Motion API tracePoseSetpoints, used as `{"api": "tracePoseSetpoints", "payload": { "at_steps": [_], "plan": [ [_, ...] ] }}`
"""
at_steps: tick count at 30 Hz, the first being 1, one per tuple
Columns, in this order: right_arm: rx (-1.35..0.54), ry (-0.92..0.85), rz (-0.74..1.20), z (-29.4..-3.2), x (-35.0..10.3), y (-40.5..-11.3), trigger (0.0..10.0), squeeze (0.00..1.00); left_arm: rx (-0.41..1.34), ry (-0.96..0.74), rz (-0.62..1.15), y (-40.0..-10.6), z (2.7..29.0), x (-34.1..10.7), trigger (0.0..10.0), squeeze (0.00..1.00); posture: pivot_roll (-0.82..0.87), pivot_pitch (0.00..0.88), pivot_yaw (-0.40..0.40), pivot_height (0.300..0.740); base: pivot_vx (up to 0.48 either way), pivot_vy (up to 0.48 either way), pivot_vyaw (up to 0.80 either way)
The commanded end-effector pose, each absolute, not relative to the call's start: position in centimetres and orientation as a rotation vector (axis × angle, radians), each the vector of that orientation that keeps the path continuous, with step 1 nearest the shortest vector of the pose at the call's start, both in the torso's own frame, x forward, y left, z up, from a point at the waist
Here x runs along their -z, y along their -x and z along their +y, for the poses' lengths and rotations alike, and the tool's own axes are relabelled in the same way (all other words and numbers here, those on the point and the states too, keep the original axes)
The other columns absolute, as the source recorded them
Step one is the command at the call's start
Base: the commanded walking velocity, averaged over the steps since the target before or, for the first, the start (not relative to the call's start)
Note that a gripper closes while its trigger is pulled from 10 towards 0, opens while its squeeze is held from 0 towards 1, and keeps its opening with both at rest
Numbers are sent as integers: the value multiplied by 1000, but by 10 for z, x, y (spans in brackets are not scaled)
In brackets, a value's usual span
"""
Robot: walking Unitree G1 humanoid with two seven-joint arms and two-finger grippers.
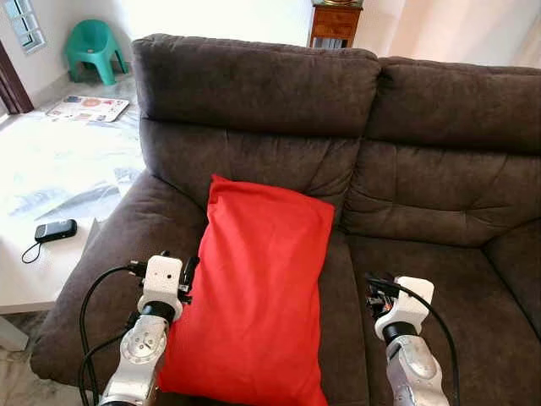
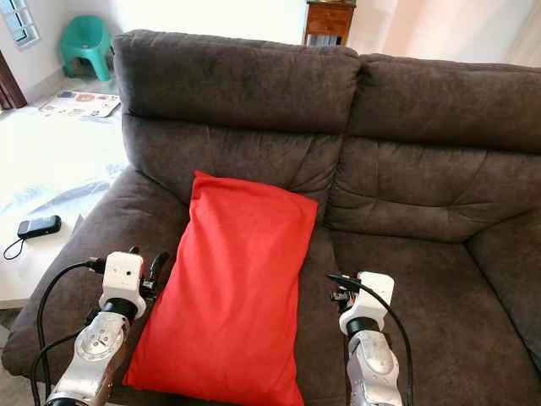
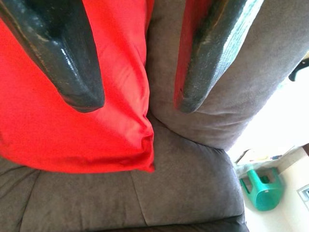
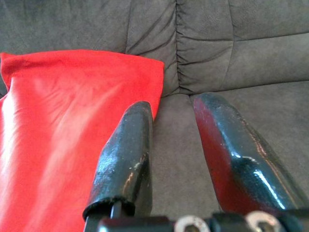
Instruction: Move the pillow to the sofa from floor
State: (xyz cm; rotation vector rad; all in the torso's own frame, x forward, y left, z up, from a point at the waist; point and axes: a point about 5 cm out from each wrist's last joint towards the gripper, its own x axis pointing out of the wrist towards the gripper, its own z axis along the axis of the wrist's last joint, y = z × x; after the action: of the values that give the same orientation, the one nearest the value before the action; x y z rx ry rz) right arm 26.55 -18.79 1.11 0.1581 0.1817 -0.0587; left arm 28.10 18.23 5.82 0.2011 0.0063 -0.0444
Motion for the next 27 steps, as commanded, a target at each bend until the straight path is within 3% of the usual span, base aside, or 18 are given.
{"api": "tracePoseSetpoints", "payload": {
  "at_steps": [1, 27],
  "plan": [
    [48, -149, 143, -188, -19, -271, 10000, 0, 42, -204, -5, -280, 181, -59, 10000, 0, 23, 0, -90, 740, -247, 0, 0],
    [45, -147, 140, -187, -20, -272, 10000, 0, 28, -201, 2, -278, 182, -58, 10000, 0, 23, 0, -93, 740, -304, 0, 0]
  ]
}}
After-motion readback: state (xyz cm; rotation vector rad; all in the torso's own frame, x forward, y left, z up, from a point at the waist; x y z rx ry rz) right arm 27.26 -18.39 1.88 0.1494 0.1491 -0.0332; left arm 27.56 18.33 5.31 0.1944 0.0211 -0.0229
